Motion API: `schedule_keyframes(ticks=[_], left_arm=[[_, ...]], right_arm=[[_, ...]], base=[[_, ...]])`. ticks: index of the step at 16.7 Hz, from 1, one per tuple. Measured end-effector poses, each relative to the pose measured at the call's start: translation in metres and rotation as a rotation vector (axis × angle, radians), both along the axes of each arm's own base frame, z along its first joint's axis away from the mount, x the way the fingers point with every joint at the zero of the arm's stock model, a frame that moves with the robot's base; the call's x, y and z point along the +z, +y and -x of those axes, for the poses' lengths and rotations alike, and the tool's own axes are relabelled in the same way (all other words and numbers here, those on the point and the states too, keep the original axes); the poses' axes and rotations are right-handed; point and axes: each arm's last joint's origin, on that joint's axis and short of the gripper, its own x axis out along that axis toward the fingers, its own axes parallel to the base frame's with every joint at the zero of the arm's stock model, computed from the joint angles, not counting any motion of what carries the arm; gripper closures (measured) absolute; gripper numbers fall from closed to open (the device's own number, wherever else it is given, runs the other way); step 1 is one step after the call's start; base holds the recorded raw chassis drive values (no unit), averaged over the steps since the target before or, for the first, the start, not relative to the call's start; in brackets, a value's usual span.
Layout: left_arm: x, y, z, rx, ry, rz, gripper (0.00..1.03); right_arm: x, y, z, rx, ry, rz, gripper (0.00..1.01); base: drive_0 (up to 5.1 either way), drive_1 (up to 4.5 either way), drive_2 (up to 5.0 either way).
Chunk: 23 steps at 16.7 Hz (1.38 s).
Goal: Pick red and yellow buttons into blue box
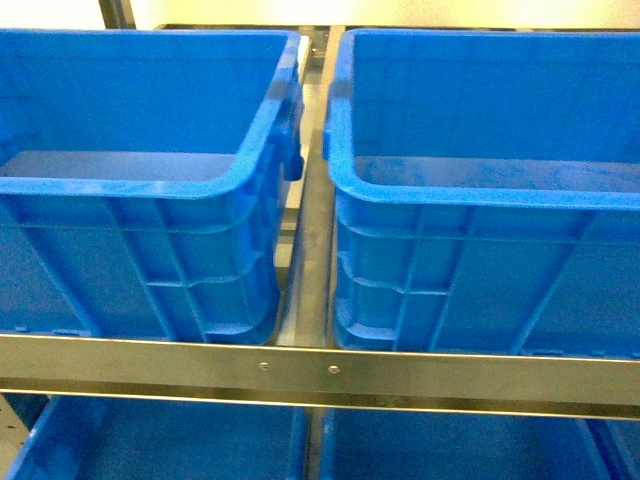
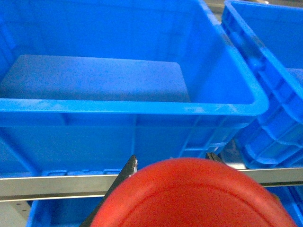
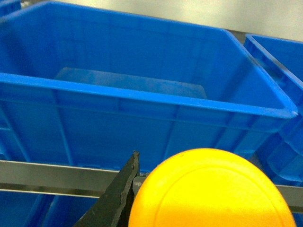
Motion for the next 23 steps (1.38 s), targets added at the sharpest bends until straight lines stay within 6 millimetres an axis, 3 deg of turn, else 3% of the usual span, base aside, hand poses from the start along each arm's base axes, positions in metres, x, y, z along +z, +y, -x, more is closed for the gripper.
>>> schedule_keyframes(ticks=[9, 23], left_arm=[[0.0, 0.0, 0.0, -0.001, 0.0, 0.0, 0.69], [-0.0003, -0.0002, 0.0001, -0.004, 0.003, 0.0, 0.69]], right_arm=[[-0.0001, 0.0, 0.0, 0.0, 0.001, 0.0, 0.66], [-0.0001, -0.0001, 0.0, -0.002, 0.001, 0.0, 0.66]], base=[[4.9, -1.56, -3.0], [0.0, 0.0, 0.0]])
